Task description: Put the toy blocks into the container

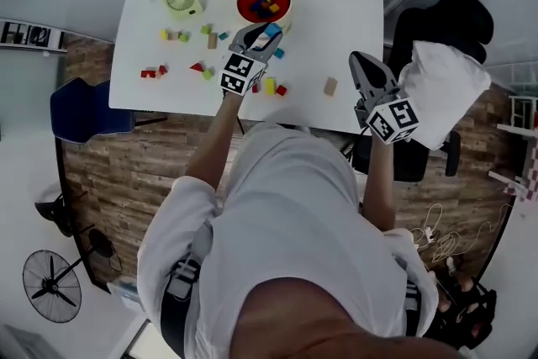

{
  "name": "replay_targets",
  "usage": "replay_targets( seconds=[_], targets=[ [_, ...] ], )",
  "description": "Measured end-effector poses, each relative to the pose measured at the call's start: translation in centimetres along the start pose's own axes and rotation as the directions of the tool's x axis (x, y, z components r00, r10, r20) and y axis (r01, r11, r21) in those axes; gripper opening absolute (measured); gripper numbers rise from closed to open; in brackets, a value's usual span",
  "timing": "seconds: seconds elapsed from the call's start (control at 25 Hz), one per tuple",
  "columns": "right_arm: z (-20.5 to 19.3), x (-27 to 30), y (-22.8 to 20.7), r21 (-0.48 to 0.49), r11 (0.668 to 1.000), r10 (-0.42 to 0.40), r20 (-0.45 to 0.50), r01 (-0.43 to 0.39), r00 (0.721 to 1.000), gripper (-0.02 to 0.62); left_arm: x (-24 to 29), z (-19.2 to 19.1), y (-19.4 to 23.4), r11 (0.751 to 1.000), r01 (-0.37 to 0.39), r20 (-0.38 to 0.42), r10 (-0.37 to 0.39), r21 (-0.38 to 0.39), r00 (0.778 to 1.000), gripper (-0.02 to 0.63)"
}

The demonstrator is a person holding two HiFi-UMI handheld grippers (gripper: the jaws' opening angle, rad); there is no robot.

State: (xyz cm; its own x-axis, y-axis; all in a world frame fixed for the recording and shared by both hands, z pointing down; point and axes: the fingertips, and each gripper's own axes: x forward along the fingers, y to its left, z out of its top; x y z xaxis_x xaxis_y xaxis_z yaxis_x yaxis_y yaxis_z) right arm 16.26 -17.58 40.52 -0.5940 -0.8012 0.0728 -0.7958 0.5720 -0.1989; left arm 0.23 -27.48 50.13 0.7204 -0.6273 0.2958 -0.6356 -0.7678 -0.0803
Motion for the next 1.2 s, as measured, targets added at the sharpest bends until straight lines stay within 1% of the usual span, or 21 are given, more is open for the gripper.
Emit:
replay_targets(
  seconds=[0.12,0.24,0.44,0.6,0.8,0.84,0.92,1.04,1.2],
  targets=[
    [0.1,0.3,0.5,-0.001,1.000,0.004,0.002,-0.004,1.000,0.002,0.7,0.0,3.0,0.999,-0.046,-0.010,0.047,0.019,0.999,0.144],
    [0.0,-0.1,0.5,0.000,1.000,-0.013,0.003,0.013,1.000,0.002,1.7,-0.9,5.7,0.996,-0.085,-0.035,0.086,0.028,0.996,0.144],
    [-0.7,-1.5,0.2,0.015,0.998,-0.057,-0.012,0.057,0.998,0.002,4.0,-2.1,8.7,0.990,-0.114,-0.093,0.121,0.078,0.988,0.144],
    [-1.1,-2.5,-0.1,0.027,0.995,-0.093,-0.015,0.093,0.996,0.002,5.6,-2.7,10.8,0.989,-0.129,-0.121,0.137,0.068,0.983,0.144],
    [-1.4,-3.1,-0.4,0.025,0.993,-0.117,-0.022,0.117,0.993,0.002,6.3,-2.9,12.4,0.990,-0.137,-0.137,0.142,0.044,0.980,0.146],
    [-1.5,-3.1,-0.4,0.024,0.992,-0.121,-0.026,0.122,0.992,0.002,6.4,-2.9,12.5,0.990,-0.135,-0.138,0.139,0.039,0.981,0.153],
    [-1.6,-3.3,-0.5,0.023,0.991,-0.128,-0.031,0.129,0.991,0.002,6.4,-2.6,12.4,0.991,-0.127,-0.129,0.131,0.035,0.983,0.270],
    [-1.6,-3.3,-0.6,0.021,0.991,-0.128,-0.036,0.129,0.991,0.002,6.1,-1.6,11.9,0.992,-0.119,-0.091,0.122,0.031,0.988,0.325],
    [-1.7,-3.1,-0.5,0.020,0.993,-0.117,-0.038,0.117,0.992,0.002,5.7,-0.6,11.5,0.993,-0.116,-0.061,0.118,0.036,0.991,0.333]
  ],
)
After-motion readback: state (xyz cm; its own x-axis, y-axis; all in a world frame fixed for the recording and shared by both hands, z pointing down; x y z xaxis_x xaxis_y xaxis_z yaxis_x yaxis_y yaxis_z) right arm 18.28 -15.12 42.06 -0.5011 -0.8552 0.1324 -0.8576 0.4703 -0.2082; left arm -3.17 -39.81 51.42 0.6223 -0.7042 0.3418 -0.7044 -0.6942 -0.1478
